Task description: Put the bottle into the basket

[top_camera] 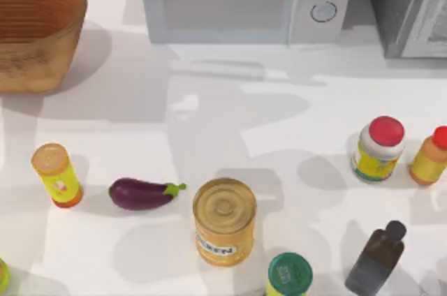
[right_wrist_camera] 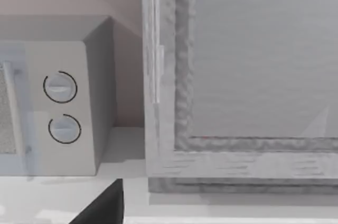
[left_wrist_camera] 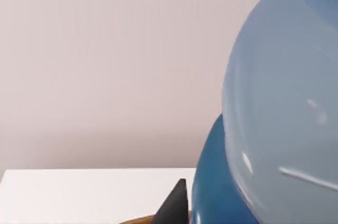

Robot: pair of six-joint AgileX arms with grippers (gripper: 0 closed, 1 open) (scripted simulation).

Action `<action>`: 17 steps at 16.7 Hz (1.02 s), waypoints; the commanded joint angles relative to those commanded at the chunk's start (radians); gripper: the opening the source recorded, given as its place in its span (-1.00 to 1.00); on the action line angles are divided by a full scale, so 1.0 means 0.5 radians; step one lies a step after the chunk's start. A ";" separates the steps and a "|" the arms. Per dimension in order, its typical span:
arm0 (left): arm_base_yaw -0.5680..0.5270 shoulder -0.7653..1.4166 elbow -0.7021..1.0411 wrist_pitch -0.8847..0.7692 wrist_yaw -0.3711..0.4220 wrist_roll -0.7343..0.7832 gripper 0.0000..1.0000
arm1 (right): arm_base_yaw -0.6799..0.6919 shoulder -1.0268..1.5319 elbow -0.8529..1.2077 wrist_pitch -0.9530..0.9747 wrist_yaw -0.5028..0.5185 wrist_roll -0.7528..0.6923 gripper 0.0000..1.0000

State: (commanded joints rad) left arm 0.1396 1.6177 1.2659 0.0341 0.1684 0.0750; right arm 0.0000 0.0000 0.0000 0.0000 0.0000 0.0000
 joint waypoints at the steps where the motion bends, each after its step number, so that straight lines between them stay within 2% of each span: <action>1: -0.001 0.027 0.006 0.024 -0.003 -0.002 -1.00 | 0.000 0.000 0.000 0.000 0.000 0.000 1.00; 12: -0.021 0.219 0.033 0.191 -0.021 -0.010 -1.00 | 0.000 0.000 0.000 0.000 0.000 0.000 1.00; 17: -0.021 0.219 0.033 0.191 -0.021 -0.010 -0.25 | 0.000 0.000 0.000 0.000 0.000 0.000 1.00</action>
State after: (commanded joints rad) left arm 0.1293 1.7274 1.2824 0.1293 0.1580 0.0703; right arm 0.0000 0.0000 0.0000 0.0000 0.0000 0.0000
